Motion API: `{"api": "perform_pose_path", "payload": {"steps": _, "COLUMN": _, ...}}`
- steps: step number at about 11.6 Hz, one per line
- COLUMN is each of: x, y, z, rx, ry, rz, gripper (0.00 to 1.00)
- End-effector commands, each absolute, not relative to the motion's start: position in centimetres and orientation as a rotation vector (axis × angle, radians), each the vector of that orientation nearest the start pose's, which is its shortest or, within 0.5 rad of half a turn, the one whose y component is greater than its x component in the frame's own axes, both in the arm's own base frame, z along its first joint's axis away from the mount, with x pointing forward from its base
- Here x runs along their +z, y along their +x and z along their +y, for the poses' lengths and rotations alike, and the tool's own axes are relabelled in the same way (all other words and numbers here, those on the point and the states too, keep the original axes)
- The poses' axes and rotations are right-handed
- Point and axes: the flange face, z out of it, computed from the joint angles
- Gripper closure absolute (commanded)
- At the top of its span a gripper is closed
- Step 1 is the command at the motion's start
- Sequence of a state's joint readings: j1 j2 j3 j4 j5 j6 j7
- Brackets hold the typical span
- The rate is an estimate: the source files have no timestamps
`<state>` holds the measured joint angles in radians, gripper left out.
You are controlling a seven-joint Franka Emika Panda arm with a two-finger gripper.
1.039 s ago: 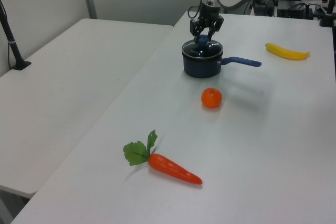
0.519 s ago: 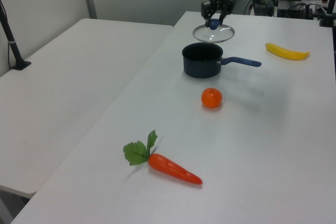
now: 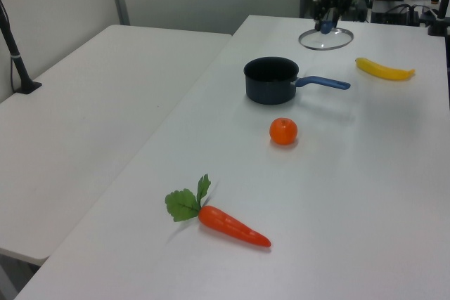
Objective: Open lid
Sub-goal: 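Lift the glass lid off the saucepan and carry it beside the pan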
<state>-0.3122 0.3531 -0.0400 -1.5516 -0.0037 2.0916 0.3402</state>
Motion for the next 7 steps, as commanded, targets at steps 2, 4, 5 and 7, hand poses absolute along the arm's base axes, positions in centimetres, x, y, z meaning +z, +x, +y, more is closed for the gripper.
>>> {"api": "perform_pose_path", "payload": {"steps": 2, "x": 41.8, "y": 61.6, "z": -26.3, "rx": -0.458, "ry": -2.934, "rz": 1.076, "gripper": 0.47}}
{"api": "perform_pose_path", "payload": {"steps": 4, "x": 39.5, "y": 61.9, "z": -26.7, "rx": -0.439, "ry": -2.926, "rz": 1.1, "gripper": 0.47}}
{"api": "perform_pose_path", "payload": {"steps": 5, "x": 39.0, "y": 62.4, "z": -26.5, "rx": -0.484, "ry": -2.91, "rz": 1.119, "gripper": 0.47}}
{"api": "perform_pose_path", "payload": {"steps": 7, "x": 37.4, "y": 62.9, "z": -26.3, "rx": -0.477, "ry": -2.9, "rz": 1.138, "gripper": 0.47}}
